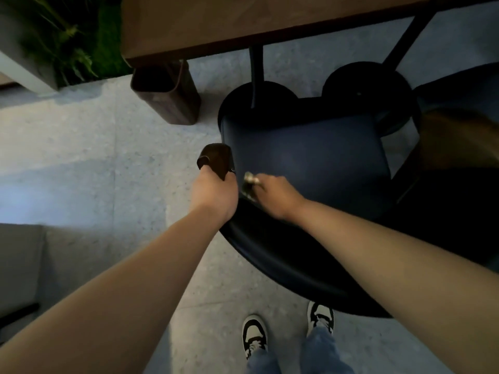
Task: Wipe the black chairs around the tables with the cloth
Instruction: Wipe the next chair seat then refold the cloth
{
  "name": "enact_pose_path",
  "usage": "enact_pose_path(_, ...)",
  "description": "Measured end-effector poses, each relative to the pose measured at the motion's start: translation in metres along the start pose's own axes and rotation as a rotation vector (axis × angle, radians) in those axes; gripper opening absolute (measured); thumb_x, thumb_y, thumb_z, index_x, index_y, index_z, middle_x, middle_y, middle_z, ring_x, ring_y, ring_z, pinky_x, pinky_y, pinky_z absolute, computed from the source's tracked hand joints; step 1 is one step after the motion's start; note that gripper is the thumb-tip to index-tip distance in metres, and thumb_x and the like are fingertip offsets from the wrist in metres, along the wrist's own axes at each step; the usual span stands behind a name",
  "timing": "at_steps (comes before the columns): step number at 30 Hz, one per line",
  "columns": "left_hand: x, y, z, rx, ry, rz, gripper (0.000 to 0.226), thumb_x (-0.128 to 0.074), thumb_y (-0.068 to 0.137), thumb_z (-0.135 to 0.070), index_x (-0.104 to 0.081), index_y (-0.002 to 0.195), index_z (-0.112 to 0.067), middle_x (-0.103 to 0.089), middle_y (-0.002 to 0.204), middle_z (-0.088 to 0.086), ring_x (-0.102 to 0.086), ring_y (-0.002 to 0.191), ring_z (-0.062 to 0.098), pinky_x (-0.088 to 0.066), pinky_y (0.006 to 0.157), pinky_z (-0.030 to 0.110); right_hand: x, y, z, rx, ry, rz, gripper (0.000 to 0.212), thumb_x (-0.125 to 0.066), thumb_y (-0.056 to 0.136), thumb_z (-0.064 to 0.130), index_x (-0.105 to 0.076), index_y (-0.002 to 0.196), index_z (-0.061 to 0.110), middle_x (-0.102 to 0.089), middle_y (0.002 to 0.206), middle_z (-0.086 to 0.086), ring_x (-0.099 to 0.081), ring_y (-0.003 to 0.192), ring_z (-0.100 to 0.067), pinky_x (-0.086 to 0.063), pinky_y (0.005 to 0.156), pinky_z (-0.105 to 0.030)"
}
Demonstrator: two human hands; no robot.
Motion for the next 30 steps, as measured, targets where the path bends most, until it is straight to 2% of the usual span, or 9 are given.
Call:
enact_pose_path(4, 0.001, -0.001, 0.001, 0.004, 0.025, 0.003, 0.038, -0.048, 0.097, -0.035, -0.050, 0.127, -0.012, -0.057, 0.101, 0.005, -0.051, 0.076, 0.019, -0.039, 0.065, 0.029, -0.044, 0.010, -0.027, -0.198, 0.324, 0.206, 0.041, -0.038, 0.101, 0.028, -0.063, 0.115, -0.001, -0.062, 0.120, -0.021, -0.058, 0.110, -0.033, -0.044, 0.097, -0.039)
enact_pose_path(7, 0.001, -0.001, 0.001, 0.000, 0.031, -0.003, 0.038, -0.049, 0.097, -0.035, -0.051, 0.126, -0.011, -0.057, 0.101, 0.005, -0.050, 0.075, 0.017, -0.038, 0.063, 0.028, -0.055, 0.012, -0.042, -0.360, 0.559, 0.218, 0.043, -0.049, 0.097, 0.037, -0.064, 0.115, 0.002, -0.067, 0.105, -0.014, -0.064, 0.090, -0.024, -0.049, 0.080, -0.031)
enact_pose_path(11, 0.001, 0.000, 0.000, -0.006, 0.027, -0.016, 0.043, -0.050, 0.096, -0.035, -0.051, 0.131, -0.010, -0.059, 0.111, 0.009, -0.050, 0.086, 0.021, -0.038, 0.074, 0.031, -0.046, 0.011, -0.034, -0.245, 0.366, 0.152, 0.022, -0.050, 0.097, 0.021, -0.067, 0.093, 0.008, -0.060, 0.092, -0.010, -0.055, 0.085, -0.021, -0.037, 0.071, -0.026)
enact_pose_path(14, 0.001, 0.002, 0.000, -0.008, 0.028, -0.025, 0.044, -0.051, 0.096, -0.034, -0.050, 0.133, -0.009, -0.060, 0.116, 0.011, -0.049, 0.087, 0.021, -0.038, 0.075, 0.031, -0.031, 0.002, -0.020, -0.140, 0.352, 0.115, 0.034, -0.047, 0.098, 0.018, -0.054, 0.064, 0.020, -0.058, 0.085, -0.009, -0.052, 0.080, -0.018, -0.034, 0.068, -0.025)
enact_pose_path(19, 0.001, 0.002, -0.001, -0.015, 0.037, -0.034, 0.039, -0.051, 0.096, -0.032, -0.054, 0.127, -0.009, -0.056, 0.098, 0.004, -0.048, 0.072, 0.016, -0.037, 0.062, 0.026, -0.008, -0.030, 0.015, 0.046, 0.259, 0.094, 0.023, -0.048, 0.098, 0.019, -0.054, 0.076, 0.015, -0.059, 0.084, -0.009, -0.054, 0.078, -0.020, -0.033, 0.063, -0.024)
enact_pose_path(21, 0.002, 0.001, -0.002, -0.014, 0.036, -0.039, 0.035, -0.051, 0.095, -0.030, -0.055, 0.123, -0.009, -0.053, 0.087, -0.001, -0.043, 0.064, 0.009, -0.031, 0.052, 0.021, -0.001, -0.049, 0.026, 0.134, 0.191, 0.081, 0.029, -0.049, 0.098, 0.020, -0.050, 0.069, 0.017, -0.057, 0.076, -0.005, -0.055, 0.074, -0.020, -0.035, 0.063, -0.025)
enact_pose_path(26, 0.007, -0.009, -0.008, 0.013, 0.064, -0.021, 0.036, -0.051, 0.093, -0.032, -0.058, 0.120, -0.009, -0.055, 0.082, 0.001, -0.048, 0.065, 0.014, -0.032, 0.051, 0.025, 0.014, -0.087, 0.045, 0.272, 0.123, 0.070, 0.041, -0.049, 0.097, 0.017, -0.038, 0.059, 0.028, -0.050, 0.066, 0.002, -0.050, 0.066, -0.018, -0.031, 0.058, -0.025)
enact_pose_path(28, 0.015, -0.019, -0.012, 0.002, 0.026, -0.055, 0.042, -0.053, 0.092, -0.031, -0.055, 0.129, -0.011, -0.062, 0.095, 0.007, -0.057, 0.078, 0.021, -0.040, 0.060, 0.024, 0.017, -0.093, 0.047, 0.275, 0.093, 0.067, 0.038, -0.048, 0.098, 0.018, -0.040, 0.061, 0.025, -0.050, 0.068, 0.000, -0.050, 0.067, -0.019, -0.029, 0.057, -0.024)
enact_pose_path(30, 0.023, -0.037, -0.013, 0.010, -0.066, -0.153, 0.050, -0.053, 0.093, -0.028, -0.046, 0.139, -0.012, -0.060, 0.123, 0.011, -0.059, 0.108, 0.028, -0.041, 0.079, 0.028, 0.017, -0.094, 0.047, 0.258, 0.094, 0.050, 0.031, -0.045, 0.099, 0.019, -0.047, 0.068, 0.017, -0.057, 0.074, -0.008, -0.055, 0.072, -0.026, -0.033, 0.061, -0.028)
Point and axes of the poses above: each hand's wrist, its own y-axis towards the middle knuckle, its own x-axis out of the back of the hand, z = x × y, the point moved 9 cm from there along y, towards the middle knuckle
